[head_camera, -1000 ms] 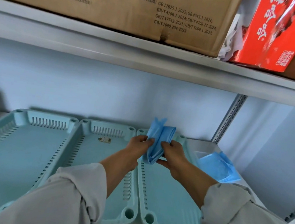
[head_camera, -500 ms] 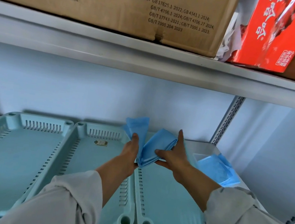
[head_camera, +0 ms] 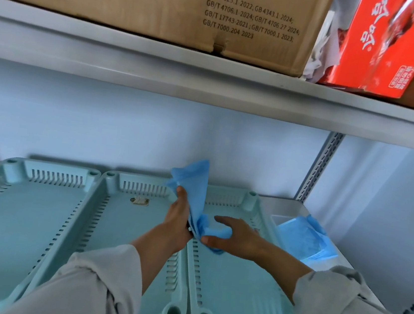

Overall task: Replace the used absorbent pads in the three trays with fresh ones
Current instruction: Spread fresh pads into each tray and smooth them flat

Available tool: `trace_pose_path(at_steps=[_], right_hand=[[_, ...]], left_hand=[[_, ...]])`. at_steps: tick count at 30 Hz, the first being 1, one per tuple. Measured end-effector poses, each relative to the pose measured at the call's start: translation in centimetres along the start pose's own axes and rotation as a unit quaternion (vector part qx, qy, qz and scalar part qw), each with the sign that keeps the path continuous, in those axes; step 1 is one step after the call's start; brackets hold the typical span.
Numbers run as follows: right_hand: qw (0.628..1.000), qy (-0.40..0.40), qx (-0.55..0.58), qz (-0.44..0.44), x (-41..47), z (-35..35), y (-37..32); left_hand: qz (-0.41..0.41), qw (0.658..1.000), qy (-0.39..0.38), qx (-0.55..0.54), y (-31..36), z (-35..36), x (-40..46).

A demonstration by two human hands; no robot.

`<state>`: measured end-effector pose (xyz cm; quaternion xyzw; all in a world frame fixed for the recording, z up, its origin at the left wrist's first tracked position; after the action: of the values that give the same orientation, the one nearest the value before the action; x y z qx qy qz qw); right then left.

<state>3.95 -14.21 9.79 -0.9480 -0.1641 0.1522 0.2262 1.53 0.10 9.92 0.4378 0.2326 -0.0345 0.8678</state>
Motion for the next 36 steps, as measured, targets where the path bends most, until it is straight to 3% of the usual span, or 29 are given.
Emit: trace_pose_path(at_steps=[5,10,19,24,27,31,36], right_hand=[[0.997,0.023,0.065,-0.029,0.9,0.4,-0.7],[0.983,0.030,0.169,-0.060,-0.7,-0.7,-2.4],[0.945,0.021,0.325,-0.002,-1.3,-0.8,-3.5],[0.940,0.032,0.340,0.017,-1.1,-0.9,-2.8],[0.922,0.091,0.376,0.030,-1.1,-1.5,-2.4],[0.878,0.173,0.442,0.067,-1.2,-3.1,-1.0],[0.852,0.243,0.447,0.121,-0.9,-4.8,1.8]], left_hand=[[0.006,0.998,-0.064,0.004,0.2,0.8,-0.4],[0.023,0.998,-0.061,0.025,1.0,0.7,-0.8],[0.072,0.987,-0.043,0.136,1.3,0.8,-1.3],[0.098,0.964,-0.063,0.238,0.8,1.3,-1.8],[0.137,0.938,-0.013,0.319,0.4,1.9,-1.8],[0.173,0.942,0.093,0.273,1.3,0.6,-0.8],[0.165,0.946,0.136,0.244,2.0,0.3,-0.7]])
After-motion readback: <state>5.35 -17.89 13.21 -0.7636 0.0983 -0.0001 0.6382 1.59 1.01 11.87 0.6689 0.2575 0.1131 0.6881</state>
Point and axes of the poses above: each hand's wrist, its own x-axis towards the middle knuckle, its own z-axis out of the palm, y = z × x, the point moved 2 cm from there along x, towards the middle knuckle, and after that the axes turned 2 degrees about -z, right-handed, at the moved point
